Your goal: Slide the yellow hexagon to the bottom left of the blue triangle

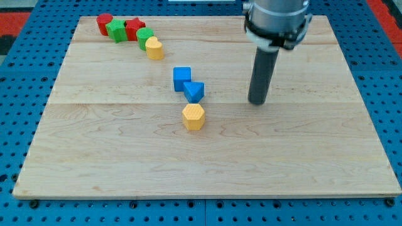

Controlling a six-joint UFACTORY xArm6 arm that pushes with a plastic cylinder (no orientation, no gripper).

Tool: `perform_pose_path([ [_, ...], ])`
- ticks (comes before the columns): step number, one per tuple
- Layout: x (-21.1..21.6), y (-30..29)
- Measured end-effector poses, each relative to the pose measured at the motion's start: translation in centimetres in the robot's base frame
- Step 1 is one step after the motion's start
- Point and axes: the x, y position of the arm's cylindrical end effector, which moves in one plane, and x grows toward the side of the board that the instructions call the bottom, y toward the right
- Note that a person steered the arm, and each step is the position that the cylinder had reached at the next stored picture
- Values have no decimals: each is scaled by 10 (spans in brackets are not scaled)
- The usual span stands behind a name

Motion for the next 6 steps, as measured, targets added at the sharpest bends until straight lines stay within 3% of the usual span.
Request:
perform_pose_path([
  [1,47,-48],
  [3,-4,-101],
  [4,30,-97],
  [5,21,-164],
  [6,-10,-111],
])
